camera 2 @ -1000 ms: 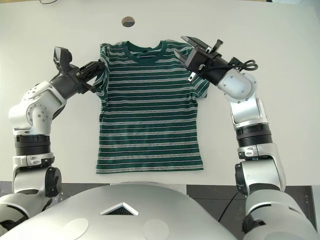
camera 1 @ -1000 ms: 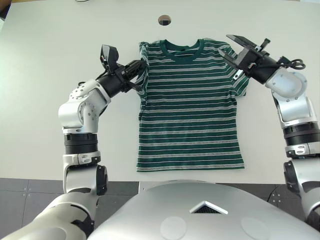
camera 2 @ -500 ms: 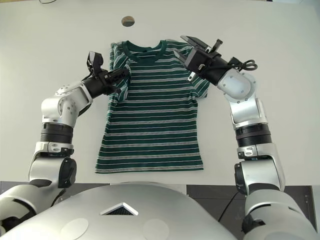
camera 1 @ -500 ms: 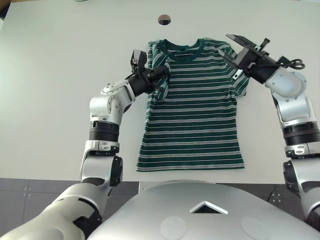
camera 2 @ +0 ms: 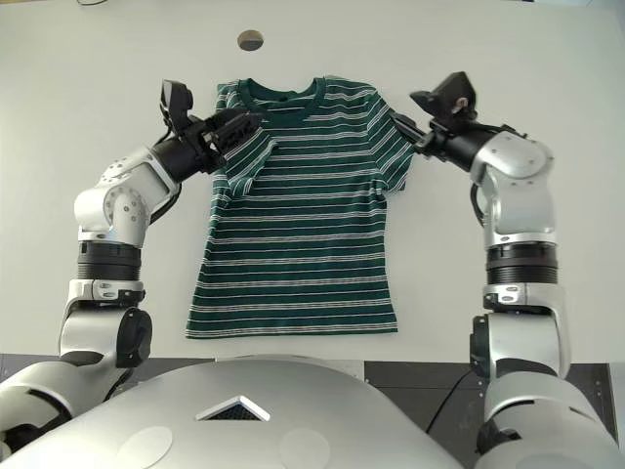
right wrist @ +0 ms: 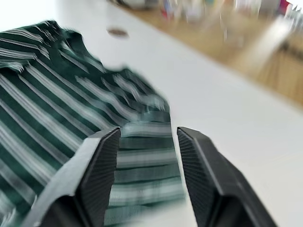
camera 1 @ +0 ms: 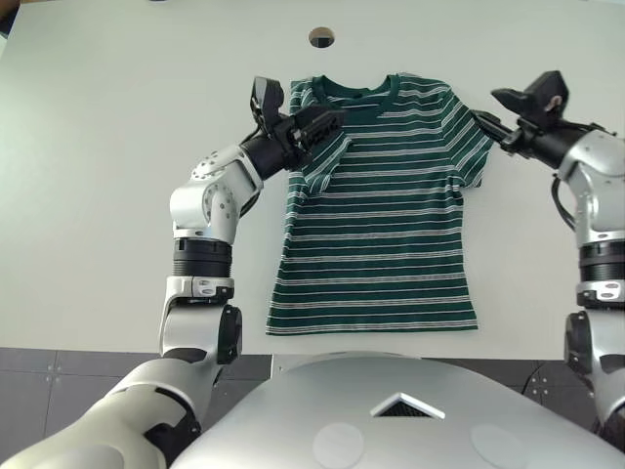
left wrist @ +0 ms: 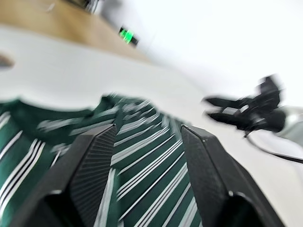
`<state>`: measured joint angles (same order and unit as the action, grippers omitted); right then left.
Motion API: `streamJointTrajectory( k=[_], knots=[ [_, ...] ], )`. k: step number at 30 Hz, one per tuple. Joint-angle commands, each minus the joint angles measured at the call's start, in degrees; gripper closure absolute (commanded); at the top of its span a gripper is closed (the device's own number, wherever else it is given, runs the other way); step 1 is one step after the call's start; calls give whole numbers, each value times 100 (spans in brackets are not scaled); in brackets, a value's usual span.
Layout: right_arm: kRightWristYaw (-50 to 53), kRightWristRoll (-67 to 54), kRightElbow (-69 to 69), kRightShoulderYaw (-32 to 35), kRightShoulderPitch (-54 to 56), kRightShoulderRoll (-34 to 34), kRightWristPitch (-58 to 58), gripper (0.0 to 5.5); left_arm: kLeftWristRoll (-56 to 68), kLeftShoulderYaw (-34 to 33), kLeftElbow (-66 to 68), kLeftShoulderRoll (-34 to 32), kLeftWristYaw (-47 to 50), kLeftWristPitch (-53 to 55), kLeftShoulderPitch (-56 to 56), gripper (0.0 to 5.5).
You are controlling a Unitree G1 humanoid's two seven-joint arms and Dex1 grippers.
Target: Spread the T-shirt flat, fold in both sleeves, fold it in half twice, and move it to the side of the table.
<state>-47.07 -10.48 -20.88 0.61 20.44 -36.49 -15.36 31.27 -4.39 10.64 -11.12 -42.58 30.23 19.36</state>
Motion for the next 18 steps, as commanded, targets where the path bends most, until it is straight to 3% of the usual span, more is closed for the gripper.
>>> streamJointTrajectory(
  k=[1, 18],
  knots=[
    [-236, -119, -82, 61, 54, -208, -709, 274, 8, -384, -424, -32, 129, -653, -168, 298],
    [342, 334, -3141, 73, 1219, 765, 166, 274, 225, -677, -510, -132, 319, -807, -203, 298]
  ],
)
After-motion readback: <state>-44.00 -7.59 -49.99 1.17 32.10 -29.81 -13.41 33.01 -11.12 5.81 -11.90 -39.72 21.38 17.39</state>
